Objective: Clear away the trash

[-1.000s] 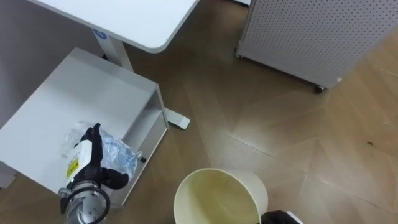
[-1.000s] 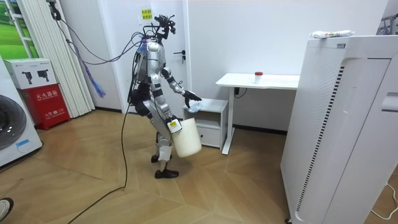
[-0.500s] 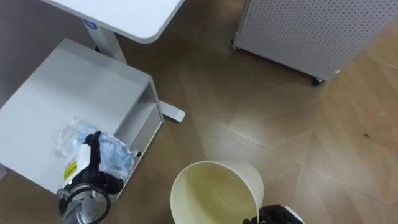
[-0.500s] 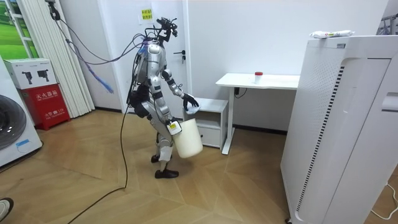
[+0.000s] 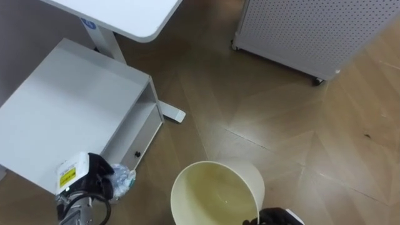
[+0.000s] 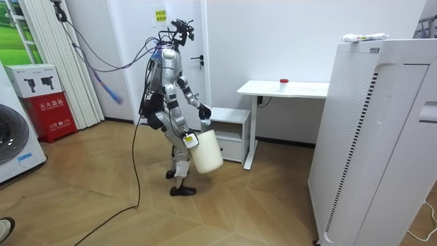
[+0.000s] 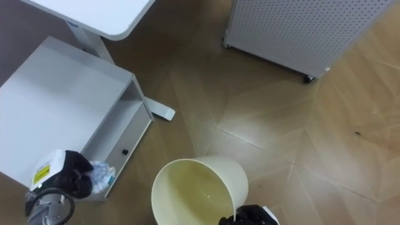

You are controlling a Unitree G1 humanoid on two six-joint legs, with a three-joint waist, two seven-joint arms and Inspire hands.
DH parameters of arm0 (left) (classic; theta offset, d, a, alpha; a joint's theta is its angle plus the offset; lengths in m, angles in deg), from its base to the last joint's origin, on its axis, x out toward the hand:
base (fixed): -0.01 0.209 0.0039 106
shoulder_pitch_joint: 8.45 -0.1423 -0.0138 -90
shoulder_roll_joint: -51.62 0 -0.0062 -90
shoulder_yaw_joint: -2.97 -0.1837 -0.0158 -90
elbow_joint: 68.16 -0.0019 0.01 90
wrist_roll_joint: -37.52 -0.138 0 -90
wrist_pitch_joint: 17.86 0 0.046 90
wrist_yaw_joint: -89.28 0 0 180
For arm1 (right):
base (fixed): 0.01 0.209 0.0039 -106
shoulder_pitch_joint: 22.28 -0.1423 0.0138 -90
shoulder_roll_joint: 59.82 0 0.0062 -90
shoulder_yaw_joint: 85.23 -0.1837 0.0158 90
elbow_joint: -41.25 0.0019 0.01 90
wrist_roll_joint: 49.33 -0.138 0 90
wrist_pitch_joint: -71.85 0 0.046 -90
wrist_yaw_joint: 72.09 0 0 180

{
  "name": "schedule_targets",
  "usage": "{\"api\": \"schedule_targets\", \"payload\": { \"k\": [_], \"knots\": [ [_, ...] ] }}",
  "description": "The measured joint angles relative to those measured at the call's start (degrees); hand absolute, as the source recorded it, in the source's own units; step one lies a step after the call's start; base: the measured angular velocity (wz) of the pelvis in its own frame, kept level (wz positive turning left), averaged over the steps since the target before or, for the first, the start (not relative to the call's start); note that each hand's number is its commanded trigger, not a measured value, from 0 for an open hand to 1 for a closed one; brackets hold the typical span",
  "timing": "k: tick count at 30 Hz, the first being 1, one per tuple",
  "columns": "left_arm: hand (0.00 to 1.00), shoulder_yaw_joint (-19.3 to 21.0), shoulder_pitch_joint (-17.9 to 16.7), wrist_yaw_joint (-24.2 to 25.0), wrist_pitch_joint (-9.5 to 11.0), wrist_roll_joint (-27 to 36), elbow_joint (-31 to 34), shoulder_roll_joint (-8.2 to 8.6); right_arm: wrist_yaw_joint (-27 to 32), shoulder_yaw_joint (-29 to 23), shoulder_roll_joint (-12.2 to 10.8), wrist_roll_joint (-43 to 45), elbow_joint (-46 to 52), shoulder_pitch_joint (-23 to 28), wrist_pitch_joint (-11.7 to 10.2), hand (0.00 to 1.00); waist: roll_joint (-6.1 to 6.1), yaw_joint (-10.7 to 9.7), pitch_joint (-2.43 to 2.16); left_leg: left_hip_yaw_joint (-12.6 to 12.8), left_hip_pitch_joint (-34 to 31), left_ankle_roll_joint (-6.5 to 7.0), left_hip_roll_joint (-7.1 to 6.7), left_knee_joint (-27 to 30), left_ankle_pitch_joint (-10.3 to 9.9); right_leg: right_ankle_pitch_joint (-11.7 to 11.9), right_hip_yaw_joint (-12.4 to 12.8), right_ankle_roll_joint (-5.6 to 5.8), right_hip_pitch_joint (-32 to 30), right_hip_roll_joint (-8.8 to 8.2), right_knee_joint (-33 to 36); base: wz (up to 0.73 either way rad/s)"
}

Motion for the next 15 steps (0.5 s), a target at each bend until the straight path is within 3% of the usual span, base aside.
{"api": "schedule_targets", "payload": {
  "k": [15],
  "knots": [
    [1.0, -0.1, -1.6, -0.4, -0.8, -1.0, 0.0, 0.02, -0.1, 0.0, 0.2, 0.0, -1.4, -0.4, 1.2, 1.0, 0.01, 1.5, -0.22, 1.1, 2.2, -0.02, -0.17, -1.5, 0.2, 0.0, 0.4, 0.01, 1.4, -0.06, -0.3, -0.01]
  ]
}}
